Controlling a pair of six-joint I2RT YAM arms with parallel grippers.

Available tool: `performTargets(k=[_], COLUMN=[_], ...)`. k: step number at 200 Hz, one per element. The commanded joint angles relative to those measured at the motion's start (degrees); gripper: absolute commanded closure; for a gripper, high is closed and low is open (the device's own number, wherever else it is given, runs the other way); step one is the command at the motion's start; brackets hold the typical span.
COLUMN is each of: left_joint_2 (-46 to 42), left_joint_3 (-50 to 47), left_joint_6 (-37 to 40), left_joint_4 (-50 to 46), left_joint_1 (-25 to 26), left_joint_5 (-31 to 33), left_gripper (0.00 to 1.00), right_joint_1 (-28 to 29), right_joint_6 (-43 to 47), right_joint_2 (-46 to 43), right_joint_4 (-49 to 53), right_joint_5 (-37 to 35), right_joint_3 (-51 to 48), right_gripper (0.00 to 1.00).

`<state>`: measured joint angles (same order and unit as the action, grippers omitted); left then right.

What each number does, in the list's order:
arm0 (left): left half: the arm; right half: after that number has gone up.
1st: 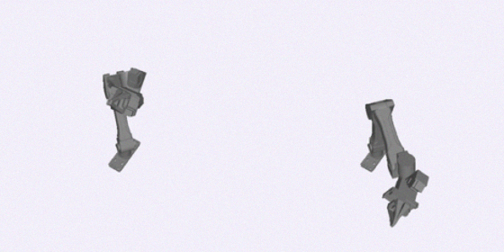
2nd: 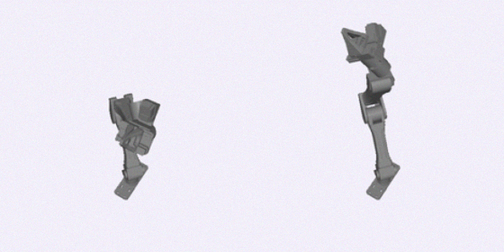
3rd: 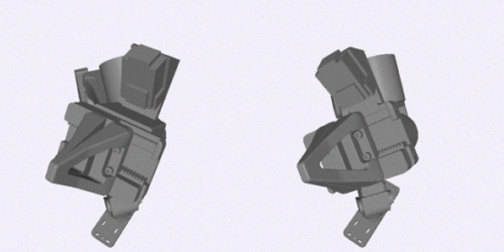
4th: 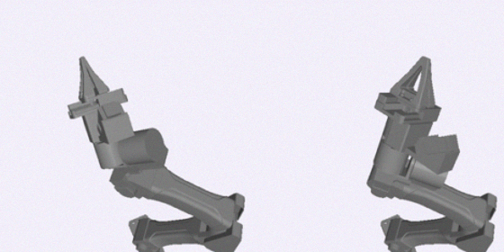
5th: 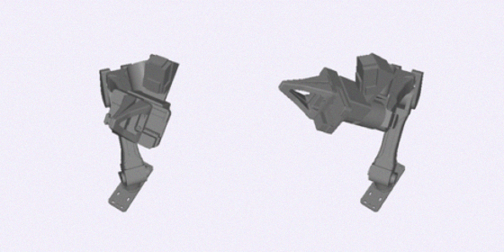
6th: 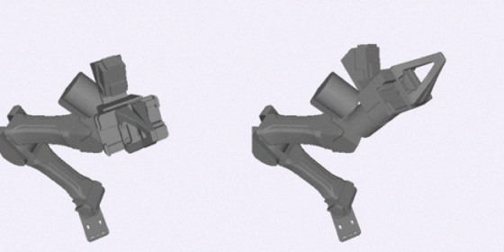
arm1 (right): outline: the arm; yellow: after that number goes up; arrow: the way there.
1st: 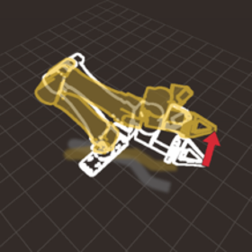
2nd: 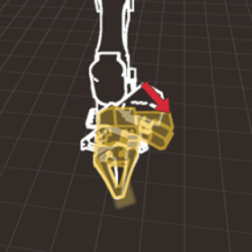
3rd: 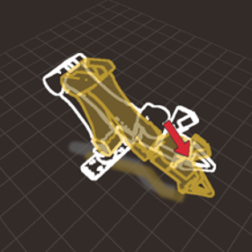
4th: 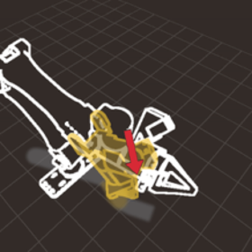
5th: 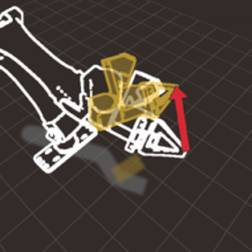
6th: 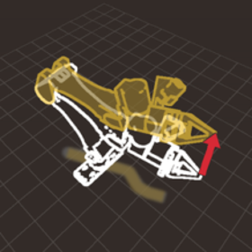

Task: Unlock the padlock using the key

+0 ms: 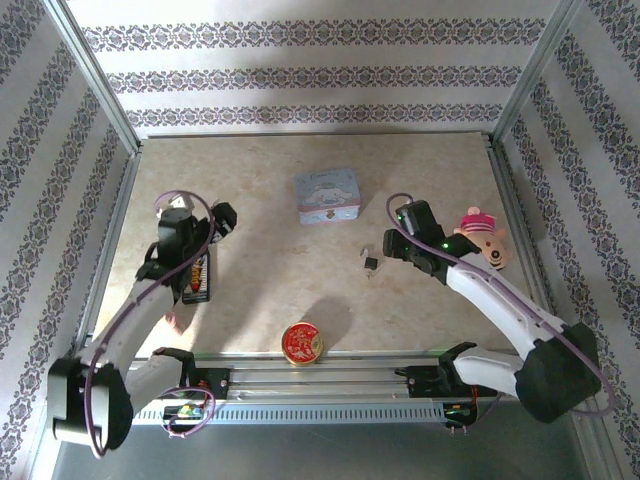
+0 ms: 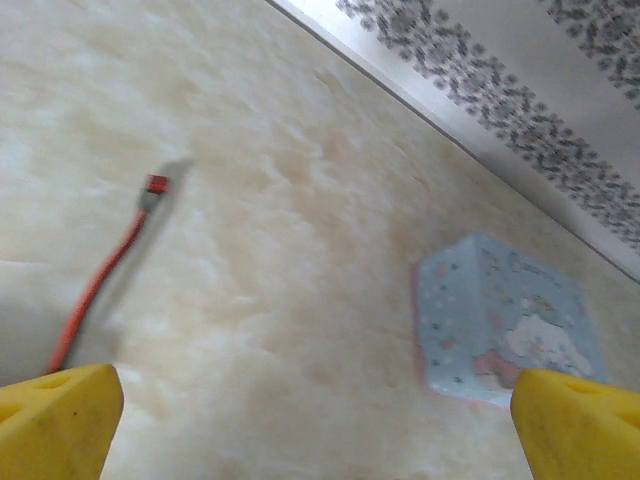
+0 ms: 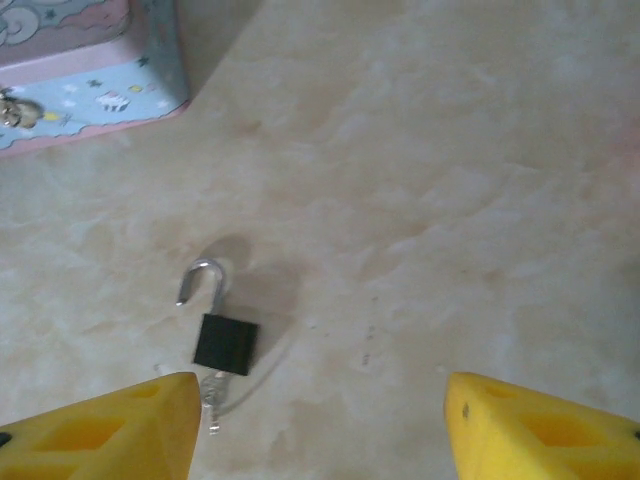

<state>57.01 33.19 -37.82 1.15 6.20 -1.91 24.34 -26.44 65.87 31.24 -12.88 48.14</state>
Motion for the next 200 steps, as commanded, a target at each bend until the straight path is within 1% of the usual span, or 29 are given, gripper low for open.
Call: performTargets(k=[1,3,6,20,30,58,70,89,107,125,156,178,200], left_joint_2=[-4.72,-5.14,-5.61,-6.94,-7.13,-5.46,-3.55,0.10,3.37,6.07,10.22,12.78,15.06], left_joint_3=[-5.08,-5.44,-5.95,-8.23,-9.81,-15.02,-15.87,-15.15,-14.80,-15.56,-16.18,-16.45,-17.17], left_joint_6=[6.47,6.85,7.49,10.06,12.36,20.30,22.98,25.43,27.23,29.29,31.75,33.68,35.53], left_joint_4=[3.24,3.42,3.73,6.05,8.84,21.66,25.35,26.82,28.66,33.17,38.83,42.53,46.58], left_joint_1=[-0.84,-0.84,-0.88,-0.90,-1.01,-1.48,-1.90,-2.49,-3.03,-3.62,-4.44,-4.53,-4.53], left_joint_5=[10.96,11.78,13.01,18.16,20.62,22.66,21.76,20.95,20.19,18.74,13.78,10.10,8.18], left_gripper=[0.01,0.01,0.01,0.01,0.01,0.01,0.01,0.01,0.01,0.01,0.01,0.01,0.01], right_joint_1=[-1.65,-1.79,-2.02,-3.08,-3.39,-3.76,-3.86,-3.86,-3.93,-3.95,-4.38,-4.48,-4.73], right_joint_6=[2.60,2.50,2.48,2.89,3.87,6.11,8.37,10.37,11.90,13.05,14.92,18.02,20.93], right_joint_2=[-3.87,-4.09,-4.60,-6.46,-7.54,-9.71,-10.50,-12.00,-13.59,-15.46,-18.92,-20.55,-21.93], right_joint_4=[-4.99,-5.39,-5.86,-8.57,-10.78,-15.27,-18.38,-24.91,-32.71,-39.86,-42.81,-43.51,-43.79], right_joint_5=[-3.00,-3.11,-3.29,-3.67,-4.18,-8.32,-9.20,-10.50,-11.64,-12.34,-12.21,-11.68,-11.80], right_joint_3=[-3.34,-3.67,-4.12,-6.10,-7.37,-10.18,-12.08,-16.20,-20.96,-25.33,-27.94,-28.10,-30.01], right_gripper=[0.10,0.04,0.02,0.02,0.02,0.02,0.02,0.02,0.02,0.02,0.02,0.02,0.02])
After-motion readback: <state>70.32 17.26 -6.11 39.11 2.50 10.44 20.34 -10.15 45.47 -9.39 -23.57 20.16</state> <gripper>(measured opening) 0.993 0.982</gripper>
